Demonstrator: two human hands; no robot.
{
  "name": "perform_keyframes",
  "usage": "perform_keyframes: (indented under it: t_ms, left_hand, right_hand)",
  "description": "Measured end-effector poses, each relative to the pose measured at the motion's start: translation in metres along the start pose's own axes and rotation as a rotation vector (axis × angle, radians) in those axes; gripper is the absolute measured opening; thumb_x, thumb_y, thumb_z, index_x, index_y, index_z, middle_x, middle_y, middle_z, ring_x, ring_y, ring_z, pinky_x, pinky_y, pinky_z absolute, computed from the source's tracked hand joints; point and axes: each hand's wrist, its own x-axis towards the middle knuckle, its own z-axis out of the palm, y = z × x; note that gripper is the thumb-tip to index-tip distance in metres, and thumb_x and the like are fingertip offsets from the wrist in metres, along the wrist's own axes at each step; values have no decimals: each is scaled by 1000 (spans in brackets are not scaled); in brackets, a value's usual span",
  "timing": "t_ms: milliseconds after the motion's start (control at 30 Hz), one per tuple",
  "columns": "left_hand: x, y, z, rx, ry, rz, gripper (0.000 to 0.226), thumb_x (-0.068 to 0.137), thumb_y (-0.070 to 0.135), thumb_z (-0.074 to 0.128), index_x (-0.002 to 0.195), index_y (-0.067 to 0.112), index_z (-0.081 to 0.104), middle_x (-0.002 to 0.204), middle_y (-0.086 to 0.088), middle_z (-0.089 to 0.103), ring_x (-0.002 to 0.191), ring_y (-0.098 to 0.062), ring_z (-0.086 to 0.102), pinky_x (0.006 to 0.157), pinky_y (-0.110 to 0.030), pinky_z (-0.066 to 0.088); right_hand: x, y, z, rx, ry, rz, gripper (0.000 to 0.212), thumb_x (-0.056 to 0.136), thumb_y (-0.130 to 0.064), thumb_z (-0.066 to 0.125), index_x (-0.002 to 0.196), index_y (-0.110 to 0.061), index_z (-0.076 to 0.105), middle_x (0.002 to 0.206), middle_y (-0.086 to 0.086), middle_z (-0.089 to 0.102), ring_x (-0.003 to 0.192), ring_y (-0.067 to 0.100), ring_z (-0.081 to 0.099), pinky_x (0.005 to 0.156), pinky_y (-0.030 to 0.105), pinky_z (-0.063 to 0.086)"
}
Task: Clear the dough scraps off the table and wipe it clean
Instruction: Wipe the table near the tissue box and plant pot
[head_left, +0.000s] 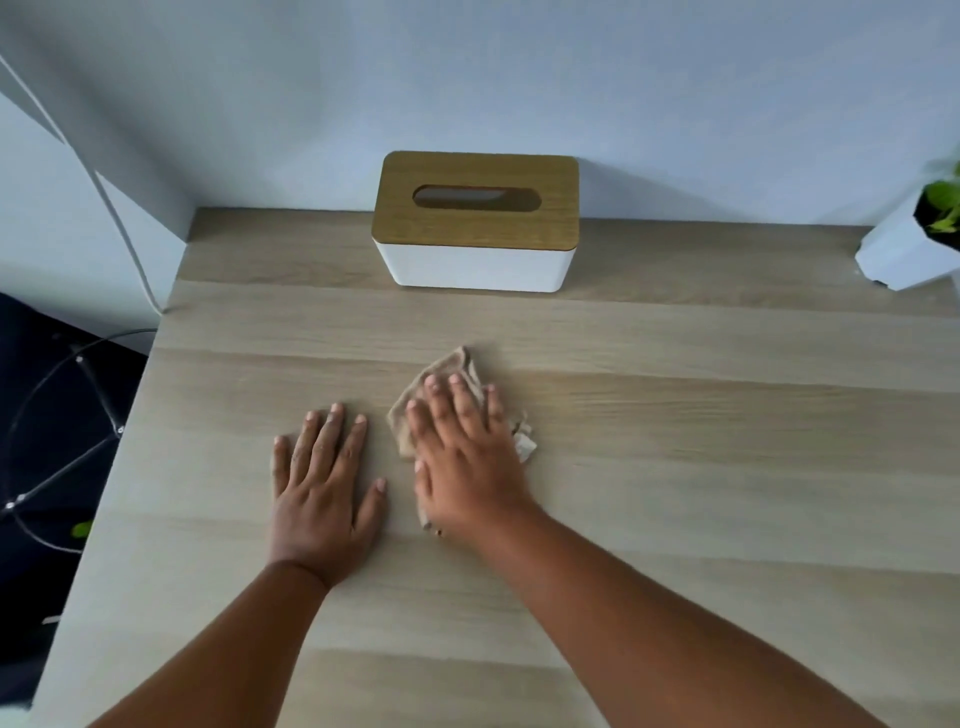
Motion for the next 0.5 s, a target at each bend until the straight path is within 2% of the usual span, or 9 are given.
perform_keyframes:
  t_ms: [100,200,267,367,433,500]
  left_hand:
    - [0,0,0,-14,-7,-6,72,93,49,39,159,18,38,169,-7,25,159,-27,16,124,-61,15]
    - [0,0,0,-8,-5,-5,73,92,50,40,159,18,37,169,-7,25,159,-28,15,125,-61,14]
    - [0,-1,1,-8,-10,-4,74,92,51,41,159,19,37,169,-7,25,159,-29,15,124,-61,14]
    - [0,-1,0,-9,-16,-3,74,92,51,41,159,19,37,169,-7,25,159,-29,15,125,-61,13]
    - [0,0,-1,-5,-20,-3,74,92,51,41,158,18,38,169,-8,26,158,-30,16,125,-61,13]
    - [-1,1,-2,-4,-26,-3,74,92,52,40,158,18,39,168,-8,27,158,-30,17,125,-61,13]
  right_hand:
    - [-27,7,7,-20,-14,-105,68,94,-39,44,158,-15,36,170,10,22,159,33,11,123,64,11]
    - [-53,62,-3,-86,-21,-49,69,93,-41,46,158,-20,37,171,6,22,159,30,14,123,62,14]
    - [-69,114,-16,-117,-28,115,69,93,-41,46,158,-22,37,171,5,22,158,31,17,122,61,19]
    - [-87,187,-41,-104,-23,505,69,92,-40,39,158,-18,38,170,9,24,156,33,21,122,61,22]
    - [-88,207,-50,-73,-5,678,72,91,-41,32,158,-14,37,168,13,26,155,36,21,122,62,21]
    - [-78,193,-48,-49,25,773,73,91,-40,29,159,-12,35,169,15,24,156,37,18,122,62,19]
